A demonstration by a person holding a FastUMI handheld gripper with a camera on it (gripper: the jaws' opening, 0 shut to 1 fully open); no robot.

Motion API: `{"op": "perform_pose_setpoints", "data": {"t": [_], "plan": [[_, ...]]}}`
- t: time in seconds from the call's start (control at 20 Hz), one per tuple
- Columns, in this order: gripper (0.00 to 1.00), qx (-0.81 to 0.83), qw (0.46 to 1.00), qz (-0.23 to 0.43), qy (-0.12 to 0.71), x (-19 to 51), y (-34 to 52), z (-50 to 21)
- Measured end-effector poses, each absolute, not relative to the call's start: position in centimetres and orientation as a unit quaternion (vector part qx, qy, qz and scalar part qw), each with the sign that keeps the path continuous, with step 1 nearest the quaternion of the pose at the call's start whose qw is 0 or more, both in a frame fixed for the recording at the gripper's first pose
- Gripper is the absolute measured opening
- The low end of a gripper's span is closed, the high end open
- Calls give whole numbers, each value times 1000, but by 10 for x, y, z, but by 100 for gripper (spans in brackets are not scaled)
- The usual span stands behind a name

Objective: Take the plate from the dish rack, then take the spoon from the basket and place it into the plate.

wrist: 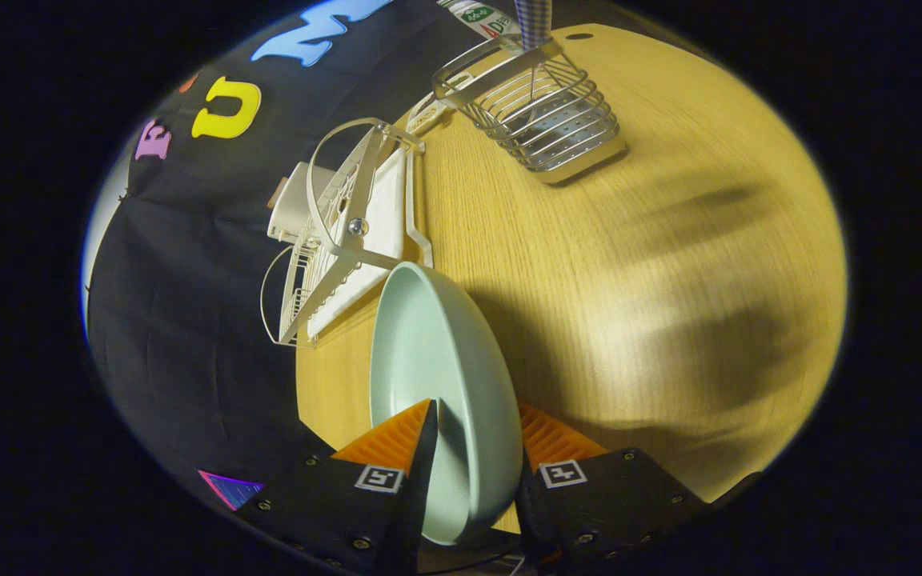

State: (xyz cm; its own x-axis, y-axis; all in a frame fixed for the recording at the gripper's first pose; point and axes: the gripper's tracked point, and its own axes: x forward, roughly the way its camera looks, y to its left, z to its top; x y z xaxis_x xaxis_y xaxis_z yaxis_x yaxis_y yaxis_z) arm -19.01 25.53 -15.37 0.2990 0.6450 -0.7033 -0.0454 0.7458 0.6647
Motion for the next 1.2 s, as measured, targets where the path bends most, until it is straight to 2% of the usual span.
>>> {"op": "perform_pose_setpoints", "data": {"t": [0.3, 0.65, 0.8, 0.95, 1.05, 1.2], "plan": [[48, 225, 817, 199, 492, -171, 212, -127], [48, 107, 916, 176, 344, -138, 158, -44], [48, 85, 942, 172, 276, -124, 149, -13], [48, 58, 967, 134, 209, -106, 131, 8], [48, 19, 972, 99, 210, -102, 111, 5], [49, 46, 980, 84, 174, -100, 102, 23]]}}
